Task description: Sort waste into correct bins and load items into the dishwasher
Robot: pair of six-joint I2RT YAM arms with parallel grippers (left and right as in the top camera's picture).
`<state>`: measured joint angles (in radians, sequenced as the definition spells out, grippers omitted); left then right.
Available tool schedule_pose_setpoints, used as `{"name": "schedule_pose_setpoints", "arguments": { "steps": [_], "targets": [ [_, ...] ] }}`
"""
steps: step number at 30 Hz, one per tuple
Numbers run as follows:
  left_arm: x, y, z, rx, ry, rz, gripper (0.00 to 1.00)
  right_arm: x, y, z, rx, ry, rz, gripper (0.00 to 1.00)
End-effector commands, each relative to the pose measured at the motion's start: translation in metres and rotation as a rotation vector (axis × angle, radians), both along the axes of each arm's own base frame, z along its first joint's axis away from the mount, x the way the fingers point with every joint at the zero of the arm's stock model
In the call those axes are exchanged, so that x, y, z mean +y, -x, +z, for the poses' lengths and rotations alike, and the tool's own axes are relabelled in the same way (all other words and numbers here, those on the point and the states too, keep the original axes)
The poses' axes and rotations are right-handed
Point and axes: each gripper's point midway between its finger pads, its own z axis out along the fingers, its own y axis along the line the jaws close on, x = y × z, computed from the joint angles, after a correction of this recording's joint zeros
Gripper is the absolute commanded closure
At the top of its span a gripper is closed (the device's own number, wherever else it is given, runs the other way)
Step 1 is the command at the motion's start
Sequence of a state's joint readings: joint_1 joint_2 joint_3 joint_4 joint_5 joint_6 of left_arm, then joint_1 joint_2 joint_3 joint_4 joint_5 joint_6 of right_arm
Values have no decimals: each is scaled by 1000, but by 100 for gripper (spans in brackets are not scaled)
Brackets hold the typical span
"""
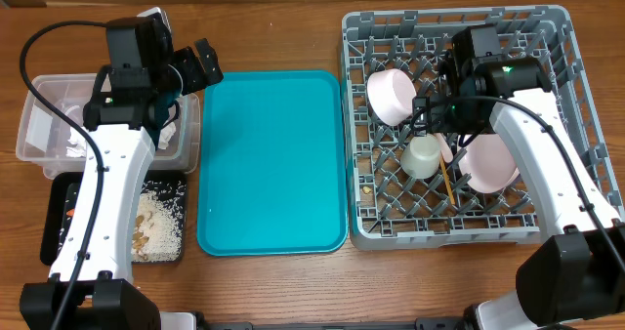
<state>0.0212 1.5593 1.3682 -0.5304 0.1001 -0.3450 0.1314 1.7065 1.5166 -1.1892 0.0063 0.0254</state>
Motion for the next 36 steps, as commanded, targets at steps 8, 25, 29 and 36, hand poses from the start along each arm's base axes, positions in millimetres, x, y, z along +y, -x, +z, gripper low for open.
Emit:
{"name": "schedule_pose_setpoints", "arguments": {
  "steps": [8,25,29,36],
  "targets": [
    [0,-2,16,-36,9,14,0,1,-15,28,-118,-18,-6,0],
    [0,-1,15,-36,9,14,0,39,-80,83,-497,-184,76,0],
    [0,-2,16,-36,9,14,0,64,-85,146,-716,-226,139,0],
    [0,-1,15,-36,9,14,0,68,-51,242,-988,-234,189,0]
  ]
}}
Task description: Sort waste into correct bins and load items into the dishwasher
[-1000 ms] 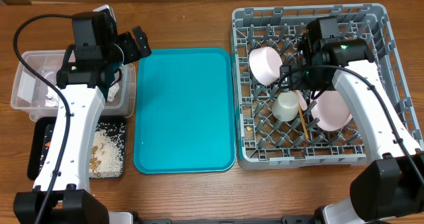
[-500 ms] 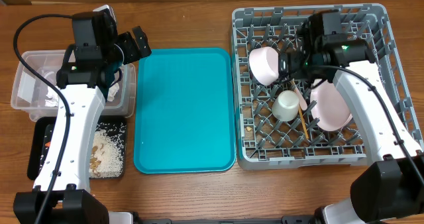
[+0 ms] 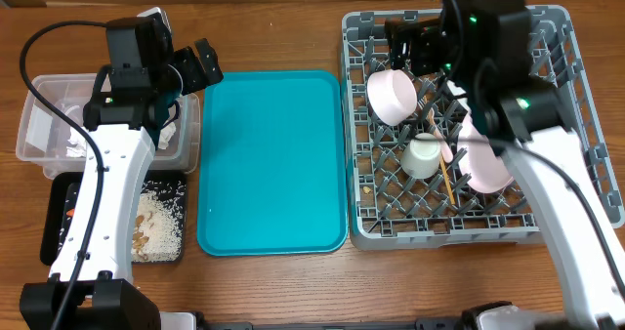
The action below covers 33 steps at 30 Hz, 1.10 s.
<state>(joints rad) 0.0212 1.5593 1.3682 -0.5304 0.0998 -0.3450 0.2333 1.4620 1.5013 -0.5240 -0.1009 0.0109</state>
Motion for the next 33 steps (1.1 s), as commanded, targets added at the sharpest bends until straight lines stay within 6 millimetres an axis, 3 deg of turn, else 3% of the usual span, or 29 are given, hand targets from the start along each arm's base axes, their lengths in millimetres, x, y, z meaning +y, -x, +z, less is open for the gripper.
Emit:
{"name": "schedule_pose_setpoints", "arguments": {
  "steps": [1,8,12,16,22,27,33],
  "targets": [
    [0,-2,16,-36,9,14,0,-9,33,61,-153,-14,-1,0],
    [0,-1,15,-36,9,14,0,-25,101,119,-308,-35,1,0],
    [0,-2,16,-36,9,14,0,-36,140,124,-363,-44,-4,0],
    [0,-2,16,-36,9,14,0,-48,178,102,-398,-48,-23,0],
    [0,-2,16,-36,9,14,0,-60,213,66,-508,-73,-41,0],
    [0,-1,15,-36,9,14,0,-73,229,22,-555,-114,-86,0],
    [0,-2,16,-36,9,14,0,-81,234,-15,-609,-149,-126,0]
  ]
}}
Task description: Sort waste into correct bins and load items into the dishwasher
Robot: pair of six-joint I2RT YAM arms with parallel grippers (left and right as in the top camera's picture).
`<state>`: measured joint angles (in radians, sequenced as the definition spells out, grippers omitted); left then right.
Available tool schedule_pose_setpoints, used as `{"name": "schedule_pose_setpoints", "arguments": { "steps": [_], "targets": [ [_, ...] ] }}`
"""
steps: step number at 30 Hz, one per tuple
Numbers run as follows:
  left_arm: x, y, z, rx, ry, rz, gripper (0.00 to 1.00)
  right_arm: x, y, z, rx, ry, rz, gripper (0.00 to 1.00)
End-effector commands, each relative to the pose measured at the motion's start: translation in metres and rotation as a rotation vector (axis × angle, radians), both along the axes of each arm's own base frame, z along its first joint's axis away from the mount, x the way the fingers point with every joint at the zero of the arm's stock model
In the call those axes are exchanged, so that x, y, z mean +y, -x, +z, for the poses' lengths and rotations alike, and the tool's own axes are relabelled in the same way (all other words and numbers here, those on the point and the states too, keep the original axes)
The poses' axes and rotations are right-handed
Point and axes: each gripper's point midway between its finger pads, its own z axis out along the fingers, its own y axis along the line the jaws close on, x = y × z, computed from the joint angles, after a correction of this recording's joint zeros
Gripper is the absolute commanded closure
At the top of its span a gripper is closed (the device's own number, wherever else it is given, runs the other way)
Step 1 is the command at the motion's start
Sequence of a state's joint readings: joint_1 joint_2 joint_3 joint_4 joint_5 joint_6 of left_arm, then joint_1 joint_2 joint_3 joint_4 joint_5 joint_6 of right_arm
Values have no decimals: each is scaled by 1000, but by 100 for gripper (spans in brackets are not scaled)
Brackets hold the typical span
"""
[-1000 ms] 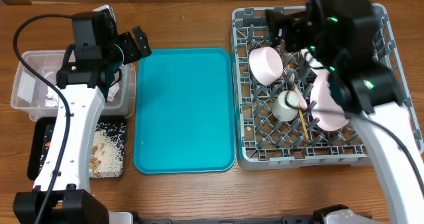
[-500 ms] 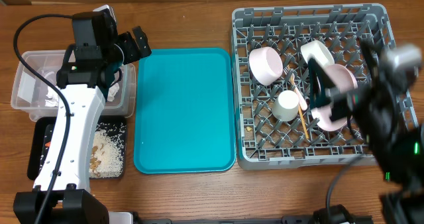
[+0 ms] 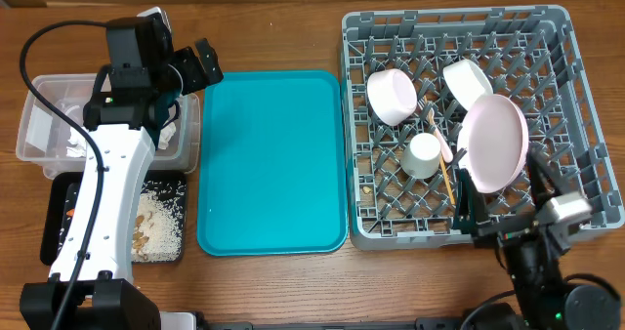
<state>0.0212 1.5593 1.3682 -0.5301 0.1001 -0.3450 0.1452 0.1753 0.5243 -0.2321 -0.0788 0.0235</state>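
The grey dishwasher rack (image 3: 557, 27) on the right holds a pink bowl (image 3: 393, 96), a white bowl (image 3: 467, 79), a pink plate (image 3: 494, 142) on edge, a pale cup (image 3: 423, 154) and wooden chopsticks (image 3: 449, 184). The teal tray (image 3: 271, 164) in the middle is bare. My left gripper (image 3: 200, 64) hangs open over the tray's far left corner, holding nothing. My right arm is folded low at the front right, its gripper (image 3: 471, 211) at the rack's near edge; its jaws are too dark to read.
A clear bin (image 3: 39, 140) with white paper waste stands at the far left. In front of it a black bin (image 3: 161, 257) holds rice and food scraps. Bare wooden table surrounds the tray and rack.
My right arm was raised high over the back of the rack; now it is drawn back low at the table's front right. The white bowl and plate show uncovered. The left arm has not moved.
First my right gripper was down over the pale cup in the middle of the rack. Then the arm was lifted high above the rack's far side, the cup left in place. Now it sits folded at the front right. The left arm stayed still throughout.
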Motion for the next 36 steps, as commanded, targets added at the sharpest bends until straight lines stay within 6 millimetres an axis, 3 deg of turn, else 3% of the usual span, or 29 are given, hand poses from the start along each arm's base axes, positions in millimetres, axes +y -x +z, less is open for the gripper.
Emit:
{"name": "schedule_pose_setpoints", "arguments": {
  "steps": [1,15,20,26,36],
  "targets": [
    [0,-1,15,-36,9,14,0,-3,0,-19,-33,-31,-10,0],
    [0,-1,15,-36,9,14,0,4,-26,-103,-72,-39,15,0],
    [0,-1,15,-36,9,14,0,3,-31,-126,14,-29,0,0],
    [0,-1,15,-35,9,14,0,-11,-37,-172,203,-12,-81,0],
    [0,-1,15,-36,9,14,0,-36,-40,-172,199,-10,-194,0]
  ]
}}
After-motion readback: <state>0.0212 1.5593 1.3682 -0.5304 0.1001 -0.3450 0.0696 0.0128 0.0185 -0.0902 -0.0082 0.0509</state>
